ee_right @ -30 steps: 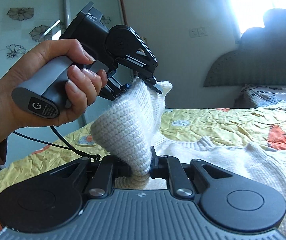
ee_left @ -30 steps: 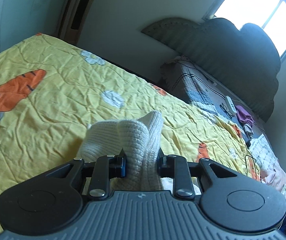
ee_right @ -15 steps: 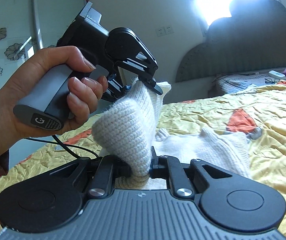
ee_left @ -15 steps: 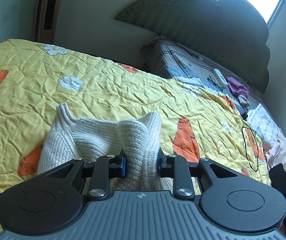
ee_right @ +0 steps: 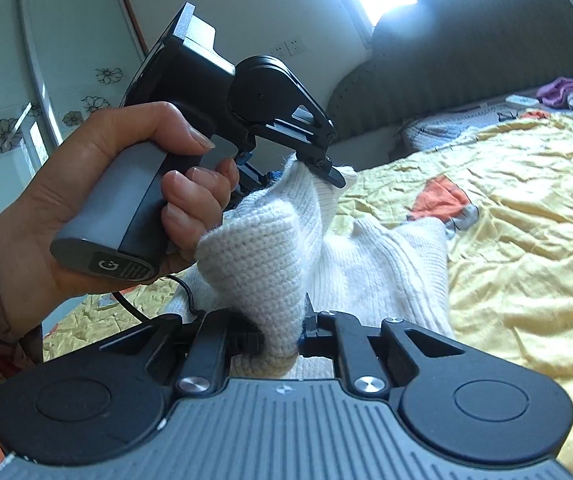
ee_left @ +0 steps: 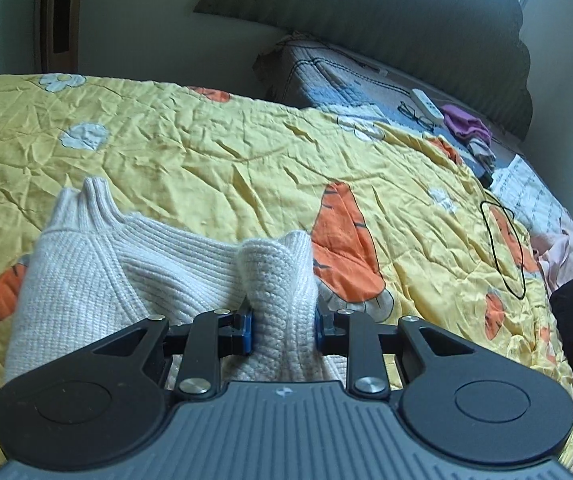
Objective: Fold small clothes
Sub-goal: 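Lift the gripped sweater edge up with both tools held close together, then carry the lifted sweater edge over the body and lay it down with both tools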
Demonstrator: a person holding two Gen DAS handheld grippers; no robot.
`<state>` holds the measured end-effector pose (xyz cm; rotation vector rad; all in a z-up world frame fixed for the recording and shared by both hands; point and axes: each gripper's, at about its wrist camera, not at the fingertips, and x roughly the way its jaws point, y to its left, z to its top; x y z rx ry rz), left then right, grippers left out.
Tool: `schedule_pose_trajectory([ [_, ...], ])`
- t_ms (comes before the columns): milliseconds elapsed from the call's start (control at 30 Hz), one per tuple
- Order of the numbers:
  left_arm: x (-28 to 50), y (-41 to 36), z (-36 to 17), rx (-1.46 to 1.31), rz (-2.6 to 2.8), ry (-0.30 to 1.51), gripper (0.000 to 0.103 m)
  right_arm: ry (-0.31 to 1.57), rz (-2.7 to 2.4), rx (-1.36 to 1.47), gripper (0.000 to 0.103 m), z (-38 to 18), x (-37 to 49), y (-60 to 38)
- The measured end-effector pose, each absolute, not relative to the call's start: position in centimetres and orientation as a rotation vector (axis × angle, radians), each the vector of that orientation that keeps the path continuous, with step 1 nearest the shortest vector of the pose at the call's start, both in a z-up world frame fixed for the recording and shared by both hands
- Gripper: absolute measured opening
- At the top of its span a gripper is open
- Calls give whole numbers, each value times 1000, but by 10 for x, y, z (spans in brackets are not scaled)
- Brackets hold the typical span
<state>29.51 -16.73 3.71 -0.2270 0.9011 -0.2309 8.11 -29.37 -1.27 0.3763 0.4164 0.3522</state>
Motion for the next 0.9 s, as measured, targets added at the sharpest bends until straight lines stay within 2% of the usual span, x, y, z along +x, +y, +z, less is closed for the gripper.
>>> schedule_pose_trajectory([
  [267,296,-195,19,-146,-233,899,26,450,350,486,16,-31,78,-309],
  [367,297,-200,11,-135,-242,897,31,471,362,544,16,-40,81,-317],
  [400,298,-201,9,-140,-257,894,35,476,364,558,17,-42,82,-318],
  [467,298,-204,8,-143,-275,886,38,484,365,584,18,-46,82,-321],
  [500,299,-206,8,-135,-286,883,43,487,366,595,19,-49,82,-322],
  [533,298,-208,9,-123,-297,876,53,490,363,604,19,-50,82,-324],
  [600,297,-210,12,-112,-306,852,63,490,371,623,19,-53,82,-326],
  [700,294,-204,24,-118,-298,786,63,495,372,632,27,-58,83,-327],
  [767,292,-196,34,-121,-281,752,69,498,385,669,29,-62,85,-332],
  [833,286,-183,41,-118,-261,715,81,496,400,710,33,-64,87,-337],
  [900,277,-172,43,-85,-241,702,81,487,411,755,37,-67,87,-342],
])
